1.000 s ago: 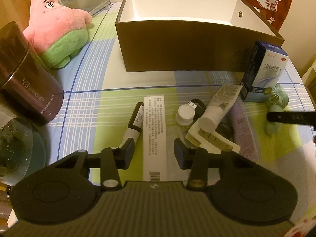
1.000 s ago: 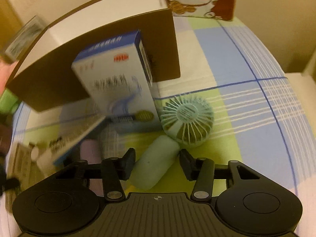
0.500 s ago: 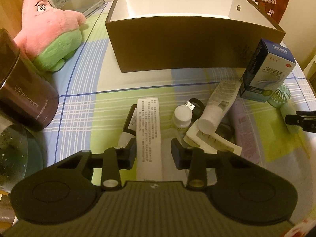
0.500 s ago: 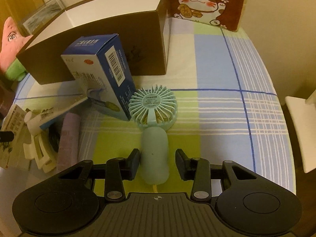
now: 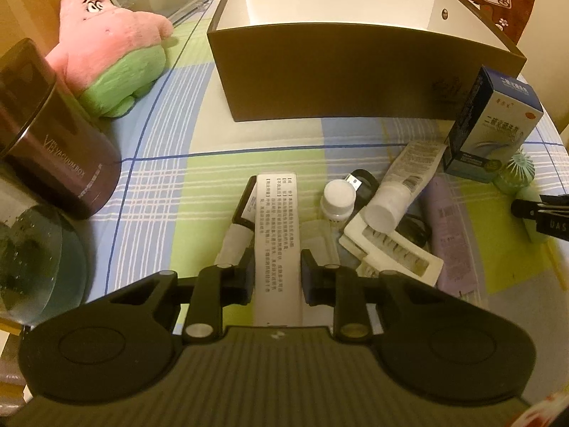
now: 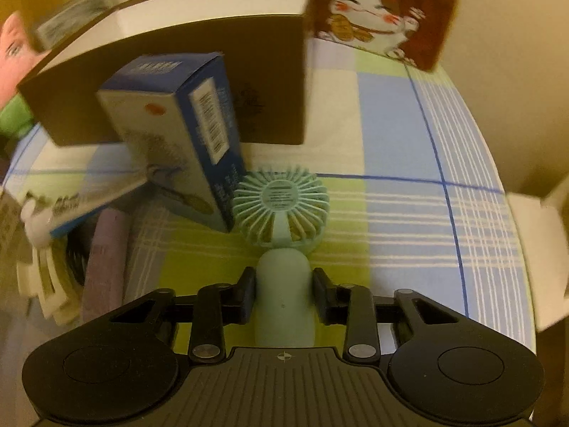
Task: Organize rigid objects
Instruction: 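Lift the mint-green fan with the right tool and carry it over the box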
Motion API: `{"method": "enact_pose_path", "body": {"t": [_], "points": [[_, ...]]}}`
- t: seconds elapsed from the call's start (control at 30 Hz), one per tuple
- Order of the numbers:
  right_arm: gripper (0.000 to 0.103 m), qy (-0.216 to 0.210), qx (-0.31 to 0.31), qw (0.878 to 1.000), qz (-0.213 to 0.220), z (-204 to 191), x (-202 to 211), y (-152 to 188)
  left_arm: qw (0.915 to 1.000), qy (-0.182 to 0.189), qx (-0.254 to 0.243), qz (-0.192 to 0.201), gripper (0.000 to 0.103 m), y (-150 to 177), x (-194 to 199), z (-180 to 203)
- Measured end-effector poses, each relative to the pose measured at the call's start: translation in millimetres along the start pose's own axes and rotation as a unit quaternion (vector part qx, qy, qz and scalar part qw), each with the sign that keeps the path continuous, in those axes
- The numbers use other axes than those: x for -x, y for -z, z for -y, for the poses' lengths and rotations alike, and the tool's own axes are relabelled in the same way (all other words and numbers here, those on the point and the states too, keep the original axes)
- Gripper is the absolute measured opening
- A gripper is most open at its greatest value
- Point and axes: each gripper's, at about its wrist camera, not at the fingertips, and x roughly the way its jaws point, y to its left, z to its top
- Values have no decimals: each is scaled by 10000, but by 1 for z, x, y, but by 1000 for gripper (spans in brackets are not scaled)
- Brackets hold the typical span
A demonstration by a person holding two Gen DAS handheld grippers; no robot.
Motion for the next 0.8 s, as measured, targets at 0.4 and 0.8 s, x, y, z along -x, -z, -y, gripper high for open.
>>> {"method": "enact_pose_path", "body": {"t": [0.4, 0.8], "points": [[37, -319, 234, 9992, -98, 10, 8, 10, 9995, -150, 279, 60, 24, 8, 13, 1], [33, -171, 322, 9991, 230, 4, 6, 12, 9995, -125, 242, 153, 24, 11, 22, -5]]}}
